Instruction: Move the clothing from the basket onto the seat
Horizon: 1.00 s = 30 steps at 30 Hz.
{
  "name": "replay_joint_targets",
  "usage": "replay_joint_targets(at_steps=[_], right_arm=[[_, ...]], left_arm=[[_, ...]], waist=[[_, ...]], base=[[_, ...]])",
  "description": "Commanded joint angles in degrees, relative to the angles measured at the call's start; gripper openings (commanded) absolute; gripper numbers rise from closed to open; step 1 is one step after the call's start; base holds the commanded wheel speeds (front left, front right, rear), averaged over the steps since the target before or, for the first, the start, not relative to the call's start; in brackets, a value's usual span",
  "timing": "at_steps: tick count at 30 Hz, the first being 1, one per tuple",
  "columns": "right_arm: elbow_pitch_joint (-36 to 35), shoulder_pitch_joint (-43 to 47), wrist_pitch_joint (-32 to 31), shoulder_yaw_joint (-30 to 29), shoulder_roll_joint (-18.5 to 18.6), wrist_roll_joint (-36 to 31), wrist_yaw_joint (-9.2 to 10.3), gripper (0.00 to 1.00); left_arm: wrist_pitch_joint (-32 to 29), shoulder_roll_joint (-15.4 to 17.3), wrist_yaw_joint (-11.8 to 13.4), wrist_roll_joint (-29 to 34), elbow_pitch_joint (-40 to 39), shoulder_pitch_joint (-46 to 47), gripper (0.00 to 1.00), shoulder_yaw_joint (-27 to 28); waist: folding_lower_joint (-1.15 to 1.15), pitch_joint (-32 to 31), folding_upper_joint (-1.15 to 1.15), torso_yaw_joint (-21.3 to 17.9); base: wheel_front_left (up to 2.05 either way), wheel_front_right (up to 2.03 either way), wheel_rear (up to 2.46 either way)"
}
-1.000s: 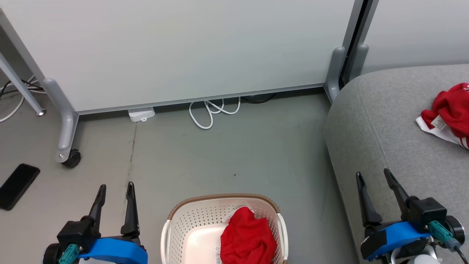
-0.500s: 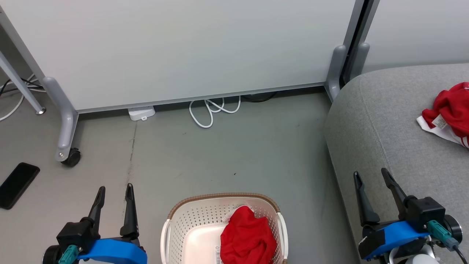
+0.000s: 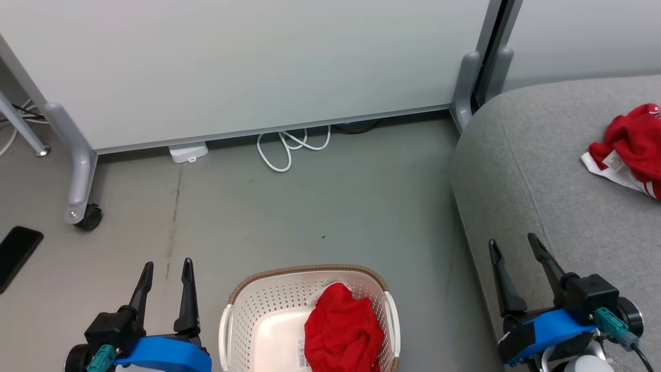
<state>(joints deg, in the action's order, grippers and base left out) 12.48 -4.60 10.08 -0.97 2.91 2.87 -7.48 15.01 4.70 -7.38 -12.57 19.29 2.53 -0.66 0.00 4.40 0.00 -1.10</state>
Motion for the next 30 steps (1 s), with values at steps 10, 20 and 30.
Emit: replay_joint_targets(at_steps=[10, 20, 30], right_arm=[[-1.28, -3.09, 0.52, 2.78, -0.03, 1.01, -0.03, 1.0], [-1.49, -7.17, 2.1, 6.26, -0.03, 2.75, -0.03, 1.0], [-1.65, -11.04, 3.93, 9.64, -0.05, 4.55, -0.03, 1.0]], left_arm=[[0.21, 1.33, -0.11, -0.81, 2.27, 3.15, 1.0, -1.87], [0.22, 3.08, -0.11, -2.01, 6.9, 7.46, 1.0, -4.28], [0.22, 5.58, -0.11, -3.82, 17.09, 15.79, 1.0, -10.28]], waist=[[0.0, 6.3, 0.0, -5.19], [0.0, 13.87, 0.0, -12.29], [0.0, 23.68, 0.0, -18.39]], base=[[0.0, 0.0, 0.0], [0.0, 0.0, 0.0], [0.0, 0.0, 0.0]])
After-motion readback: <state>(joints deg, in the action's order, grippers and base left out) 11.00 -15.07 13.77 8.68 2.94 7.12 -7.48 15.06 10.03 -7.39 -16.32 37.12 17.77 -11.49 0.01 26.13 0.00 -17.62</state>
